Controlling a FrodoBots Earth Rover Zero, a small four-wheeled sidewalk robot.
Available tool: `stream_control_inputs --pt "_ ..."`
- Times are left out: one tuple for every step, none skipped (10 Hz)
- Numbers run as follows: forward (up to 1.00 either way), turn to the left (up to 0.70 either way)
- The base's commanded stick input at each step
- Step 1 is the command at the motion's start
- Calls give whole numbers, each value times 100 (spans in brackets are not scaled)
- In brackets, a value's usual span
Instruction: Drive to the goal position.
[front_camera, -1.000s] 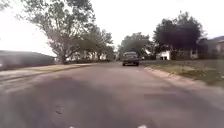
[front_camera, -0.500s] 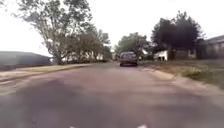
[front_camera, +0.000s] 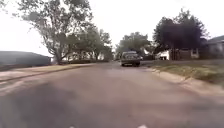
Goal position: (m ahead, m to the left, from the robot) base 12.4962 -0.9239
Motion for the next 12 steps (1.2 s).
stream_control_inputs --pt "100 0" --pt "100 0" --pt "100 0" --pt "100 0" --pt "100 0" --pt "100 0" --pt "100 0" --pt "100 0" --pt "100 0" --pt "100 0" --pt "100 -10" --pt "100 -38"
